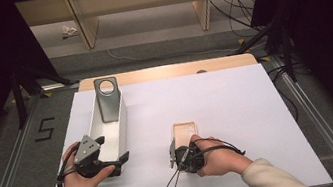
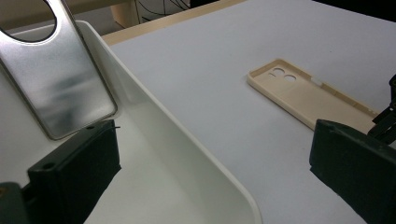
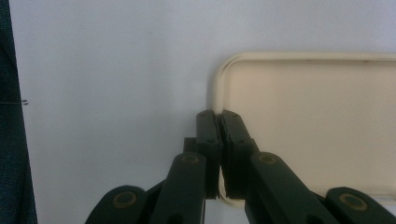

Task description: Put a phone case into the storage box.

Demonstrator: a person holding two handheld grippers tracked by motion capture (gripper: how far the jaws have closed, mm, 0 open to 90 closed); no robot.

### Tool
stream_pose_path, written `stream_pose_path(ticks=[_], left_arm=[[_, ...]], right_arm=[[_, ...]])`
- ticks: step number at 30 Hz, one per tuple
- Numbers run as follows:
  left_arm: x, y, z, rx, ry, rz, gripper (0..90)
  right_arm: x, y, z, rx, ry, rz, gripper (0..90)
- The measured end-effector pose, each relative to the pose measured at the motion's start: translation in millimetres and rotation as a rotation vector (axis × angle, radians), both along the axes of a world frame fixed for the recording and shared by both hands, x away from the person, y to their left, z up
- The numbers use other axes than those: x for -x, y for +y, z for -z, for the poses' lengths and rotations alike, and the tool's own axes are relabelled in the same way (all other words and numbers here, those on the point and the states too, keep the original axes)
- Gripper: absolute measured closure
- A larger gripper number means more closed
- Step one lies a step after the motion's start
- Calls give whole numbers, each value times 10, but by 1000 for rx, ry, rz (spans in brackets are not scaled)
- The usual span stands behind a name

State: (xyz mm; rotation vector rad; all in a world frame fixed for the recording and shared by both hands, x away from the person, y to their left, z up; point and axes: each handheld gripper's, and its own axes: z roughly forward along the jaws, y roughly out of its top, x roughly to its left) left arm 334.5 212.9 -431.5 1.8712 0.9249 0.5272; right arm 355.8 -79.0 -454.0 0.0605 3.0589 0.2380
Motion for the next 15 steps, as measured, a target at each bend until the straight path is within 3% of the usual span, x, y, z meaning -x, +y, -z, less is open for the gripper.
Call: stream_pose_path(ticks=[8, 15], left_arm=[[1, 7, -4, 8, 0, 1, 13], [2, 11, -8, 10, -2, 0, 13]], right_arm=[[-6, -62, -51, -32, -2, 2, 879], [-42, -197, -151, -129, -10, 21, 880]])
